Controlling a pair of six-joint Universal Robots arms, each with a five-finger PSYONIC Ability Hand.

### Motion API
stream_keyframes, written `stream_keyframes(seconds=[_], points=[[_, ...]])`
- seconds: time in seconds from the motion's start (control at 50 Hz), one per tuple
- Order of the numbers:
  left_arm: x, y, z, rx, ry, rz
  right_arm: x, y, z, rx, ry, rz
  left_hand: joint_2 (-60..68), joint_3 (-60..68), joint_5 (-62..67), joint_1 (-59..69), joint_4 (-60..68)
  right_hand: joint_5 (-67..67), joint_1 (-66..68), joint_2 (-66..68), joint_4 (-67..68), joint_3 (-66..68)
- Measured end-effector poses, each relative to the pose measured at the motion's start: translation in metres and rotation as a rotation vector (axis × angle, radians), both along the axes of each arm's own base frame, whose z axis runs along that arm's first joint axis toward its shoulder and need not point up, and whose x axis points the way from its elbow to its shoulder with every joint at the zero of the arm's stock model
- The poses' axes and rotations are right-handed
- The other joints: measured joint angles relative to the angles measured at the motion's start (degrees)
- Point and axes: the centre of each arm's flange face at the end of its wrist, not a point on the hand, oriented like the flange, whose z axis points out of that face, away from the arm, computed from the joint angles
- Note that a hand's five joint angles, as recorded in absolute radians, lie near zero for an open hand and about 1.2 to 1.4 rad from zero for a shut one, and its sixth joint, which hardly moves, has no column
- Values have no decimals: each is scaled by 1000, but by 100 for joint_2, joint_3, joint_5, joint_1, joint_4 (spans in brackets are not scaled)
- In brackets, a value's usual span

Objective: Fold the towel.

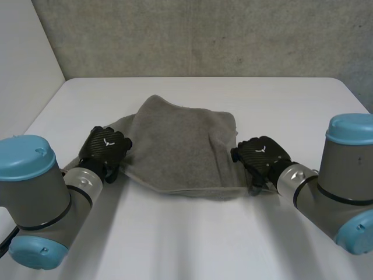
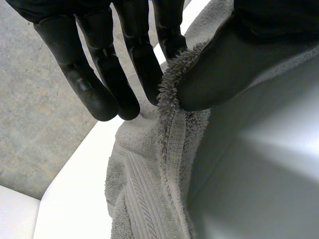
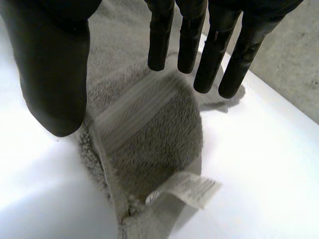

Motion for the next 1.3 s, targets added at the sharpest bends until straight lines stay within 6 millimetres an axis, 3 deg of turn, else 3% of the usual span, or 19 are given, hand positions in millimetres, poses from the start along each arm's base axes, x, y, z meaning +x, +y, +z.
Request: stream_keyframes(seconds=[0.22,0.24,0.32,0.38,0.46,0.54,0.64,1.1,1.22,1.3], points=[[1,-1,-2,4,-2,4,-17,13,-16,72,27,-25,0,0,0,0,0,448,330,174,183,127],[1,-1,-2,4,-2,4,-17,14,-16,76,27,-24,0,0,0,0,0,756,665,514,477,504],[2,-3,-3,4,-2,6,-18,18,-19,93,30,-18,0,0,0,0,0,4377,4289,4239,4119,4123],[2,-4,-4,6,-2,7,-18,19,-20,96,29,-15,0,0,0,0,0,5074,4881,4754,4865,4767],[2,-7,-9,14,-5,9,-21,13,-18,81,22,-32,-7,-13,-10,-27,-10,5078,4881,4748,4894,4776],[6,-13,-14,21,-8,24,-30,-1,-13,43,7,-77,-2041,-2267,-1959,-1777,-2190,5079,4881,4753,4894,4776],[13,-21,-19,30,-12,50,-47,-20,-2,-25,-16,-149,-3267,-3527,-3242,-2954,-3398,5079,4881,4748,4894,4777],[32,-38,-35,77,-32,116,-73,-43,19,-80,-96,-264,-3653,-3944,-3670,-3316,-3725,5079,4881,4754,4894,4785],[30,-32,-30,92,-32,86,-76,-44,17,-77,-95,-273,-5196,-5520,-5246,-4877,-5356,5079,4881,4754,4894,4790],[29,-28,-25,104,-28,55,-76,-44,16,-73,-94,-273,-5404,-5721,-5475,-5032,-5493,5079,4881,4754,4894,4791]])
